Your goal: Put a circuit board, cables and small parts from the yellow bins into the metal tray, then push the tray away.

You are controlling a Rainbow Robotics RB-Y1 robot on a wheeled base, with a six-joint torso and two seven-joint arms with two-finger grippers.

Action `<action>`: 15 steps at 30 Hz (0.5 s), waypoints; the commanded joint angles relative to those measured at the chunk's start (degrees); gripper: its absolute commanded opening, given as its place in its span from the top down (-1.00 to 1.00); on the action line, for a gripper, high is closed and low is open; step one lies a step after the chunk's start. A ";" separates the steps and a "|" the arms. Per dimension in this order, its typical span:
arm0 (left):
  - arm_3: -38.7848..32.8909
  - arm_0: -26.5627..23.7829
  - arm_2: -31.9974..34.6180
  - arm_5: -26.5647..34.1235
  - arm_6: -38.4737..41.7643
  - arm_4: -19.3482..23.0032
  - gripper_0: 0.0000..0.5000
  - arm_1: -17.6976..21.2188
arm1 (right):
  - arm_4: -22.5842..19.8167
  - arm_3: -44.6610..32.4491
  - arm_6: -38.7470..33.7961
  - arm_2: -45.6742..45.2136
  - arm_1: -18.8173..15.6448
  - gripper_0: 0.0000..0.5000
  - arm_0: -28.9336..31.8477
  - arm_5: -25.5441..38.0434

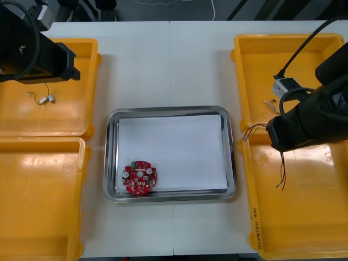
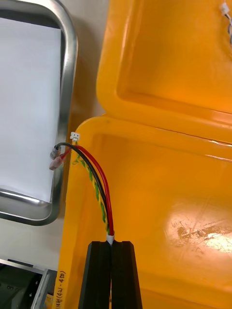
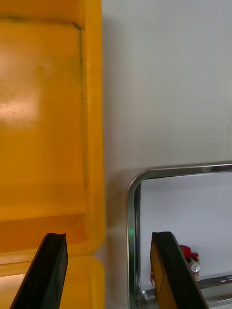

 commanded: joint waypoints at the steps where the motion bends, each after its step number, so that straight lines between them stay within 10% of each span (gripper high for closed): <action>1: 2.95 -3.64 1.56 0.34 1.94 0.62 -1.00 4.81 | -0.67 -0.26 5.85 2.68 2.37 1.00 -4.54 0.26; 15: 16.13 -5.75 2.08 0.34 -8.70 0.01 -1.00 10.00 | 5.92 2.28 14.20 15.25 10.46 1.00 -12.28 -0.67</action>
